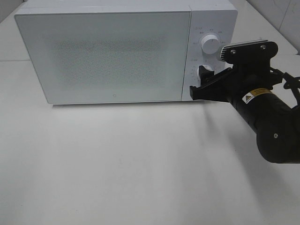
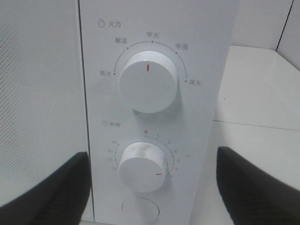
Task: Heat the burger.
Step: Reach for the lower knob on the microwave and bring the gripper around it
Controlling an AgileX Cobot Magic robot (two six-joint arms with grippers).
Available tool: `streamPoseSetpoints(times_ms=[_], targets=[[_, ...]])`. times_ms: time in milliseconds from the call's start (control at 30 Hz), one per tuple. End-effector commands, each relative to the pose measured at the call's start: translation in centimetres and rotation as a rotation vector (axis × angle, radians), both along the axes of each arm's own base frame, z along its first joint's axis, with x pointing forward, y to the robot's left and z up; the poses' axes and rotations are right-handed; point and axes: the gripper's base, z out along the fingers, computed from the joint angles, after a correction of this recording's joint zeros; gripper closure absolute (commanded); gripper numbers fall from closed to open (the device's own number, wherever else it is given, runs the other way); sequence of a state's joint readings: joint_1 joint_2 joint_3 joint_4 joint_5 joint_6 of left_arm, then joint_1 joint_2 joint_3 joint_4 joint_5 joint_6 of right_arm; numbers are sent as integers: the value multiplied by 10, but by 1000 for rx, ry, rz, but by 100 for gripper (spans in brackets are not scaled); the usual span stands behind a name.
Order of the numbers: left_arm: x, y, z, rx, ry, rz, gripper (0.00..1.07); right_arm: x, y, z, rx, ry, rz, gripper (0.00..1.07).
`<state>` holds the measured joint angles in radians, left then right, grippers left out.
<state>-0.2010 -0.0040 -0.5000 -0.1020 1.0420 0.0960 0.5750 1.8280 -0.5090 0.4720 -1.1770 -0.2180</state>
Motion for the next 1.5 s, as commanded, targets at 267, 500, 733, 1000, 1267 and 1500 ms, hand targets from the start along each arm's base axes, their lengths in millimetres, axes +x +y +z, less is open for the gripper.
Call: streamPoseSetpoints(times_ms=[267, 500, 733, 1000, 1267, 1500], targets=[[-2, 0, 0, -7, -24, -2, 106, 20, 15, -4, 2, -26, 11, 39], [-2, 0, 0, -7, -24, -2, 106, 28, 17, -12, 12, -17, -23, 39], [-2, 0, 0, -7, -24, -2, 106, 33, 13, -14, 17, -11, -37, 39], [-2, 0, 0, -8, -24, -2, 106, 41, 3, -16, 33, 8, -17, 39], [-2, 0, 0, -9, -24, -2, 106, 47, 7, -23, 25, 23, -7, 39], [-2, 0, 0, -11, -22, -1, 106, 53, 6, -31, 35, 38, -48, 39]])
